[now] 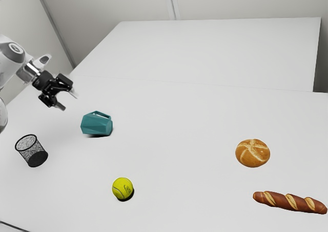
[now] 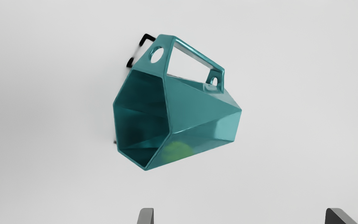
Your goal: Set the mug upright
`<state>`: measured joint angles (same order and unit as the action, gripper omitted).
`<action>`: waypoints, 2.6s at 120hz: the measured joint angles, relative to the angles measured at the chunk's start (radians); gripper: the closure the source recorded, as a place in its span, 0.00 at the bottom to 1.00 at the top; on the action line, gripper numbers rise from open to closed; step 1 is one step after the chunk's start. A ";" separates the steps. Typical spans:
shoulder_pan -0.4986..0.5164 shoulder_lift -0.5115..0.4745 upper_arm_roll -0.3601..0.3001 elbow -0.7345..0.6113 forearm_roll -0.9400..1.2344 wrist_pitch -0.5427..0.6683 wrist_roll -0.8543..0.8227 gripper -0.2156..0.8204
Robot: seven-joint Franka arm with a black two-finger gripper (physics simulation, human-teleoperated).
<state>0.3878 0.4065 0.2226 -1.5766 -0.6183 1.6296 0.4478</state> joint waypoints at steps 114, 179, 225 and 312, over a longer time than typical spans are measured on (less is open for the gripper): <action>0.022 0.108 -0.055 -0.149 -0.389 0.116 0.324 0.81; -0.060 -0.130 -0.133 -0.179 -0.141 0.117 0.324 0.95; -0.287 -0.279 -0.181 -0.246 0.432 0.312 0.118 0.96; -0.365 -0.271 -0.189 -0.562 0.564 0.733 -0.142 0.97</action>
<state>0.0228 0.1353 0.0340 -2.1385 -0.0539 2.3622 0.3063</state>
